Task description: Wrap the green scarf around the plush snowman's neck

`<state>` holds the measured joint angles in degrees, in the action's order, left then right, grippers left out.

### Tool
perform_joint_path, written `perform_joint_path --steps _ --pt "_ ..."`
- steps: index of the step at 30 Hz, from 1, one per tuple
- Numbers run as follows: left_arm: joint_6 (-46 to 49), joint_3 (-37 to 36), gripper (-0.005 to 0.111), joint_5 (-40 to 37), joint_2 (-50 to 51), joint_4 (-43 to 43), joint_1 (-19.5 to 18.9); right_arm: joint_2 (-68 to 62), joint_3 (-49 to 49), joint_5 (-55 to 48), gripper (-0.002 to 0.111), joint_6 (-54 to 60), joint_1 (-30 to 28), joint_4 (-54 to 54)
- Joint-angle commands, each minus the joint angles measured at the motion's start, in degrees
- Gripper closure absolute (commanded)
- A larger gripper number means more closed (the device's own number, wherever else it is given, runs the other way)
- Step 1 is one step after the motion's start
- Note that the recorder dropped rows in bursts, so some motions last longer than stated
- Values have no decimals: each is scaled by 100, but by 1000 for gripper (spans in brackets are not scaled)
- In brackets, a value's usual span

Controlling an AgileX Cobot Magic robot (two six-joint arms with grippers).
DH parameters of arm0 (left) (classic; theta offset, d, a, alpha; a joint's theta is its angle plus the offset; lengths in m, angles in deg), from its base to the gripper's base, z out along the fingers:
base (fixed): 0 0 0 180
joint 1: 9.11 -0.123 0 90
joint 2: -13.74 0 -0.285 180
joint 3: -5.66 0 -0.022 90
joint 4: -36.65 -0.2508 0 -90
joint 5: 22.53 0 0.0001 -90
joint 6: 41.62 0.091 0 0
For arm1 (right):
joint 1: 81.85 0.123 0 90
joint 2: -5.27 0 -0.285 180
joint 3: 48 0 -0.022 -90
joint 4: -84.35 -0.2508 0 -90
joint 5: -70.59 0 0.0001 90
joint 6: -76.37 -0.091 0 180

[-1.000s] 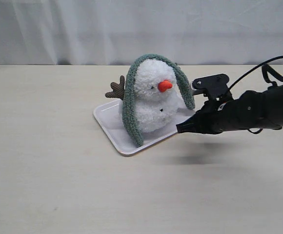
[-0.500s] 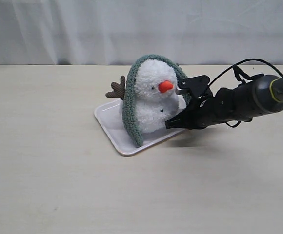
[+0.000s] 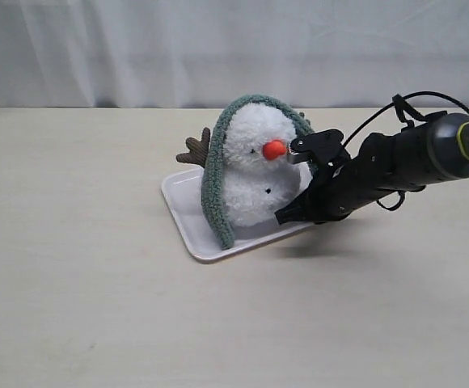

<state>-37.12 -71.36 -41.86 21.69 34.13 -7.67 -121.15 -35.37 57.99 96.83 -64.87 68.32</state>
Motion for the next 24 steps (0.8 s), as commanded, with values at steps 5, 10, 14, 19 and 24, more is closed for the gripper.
perform_joint_path --steps 5,10,14,19,24 --pt "-3 -19 107 60 -16 23 -6 753 1095 -159 104 140 -12 -38" --pt "-3 -19 107 60 -16 23 -6 893 1536 56 104 140 -12 -150" --pt "-3 -19 107 60 -16 23 -6 1025 1596 -18 104 190 88 -150" --pt "-3 -19 107 60 -16 23 -6 1551 1596 -115 104 226 468 -150" --pt "-3 -19 107 60 -16 23 -6 2660 1596 -864 104 181 674 -150"
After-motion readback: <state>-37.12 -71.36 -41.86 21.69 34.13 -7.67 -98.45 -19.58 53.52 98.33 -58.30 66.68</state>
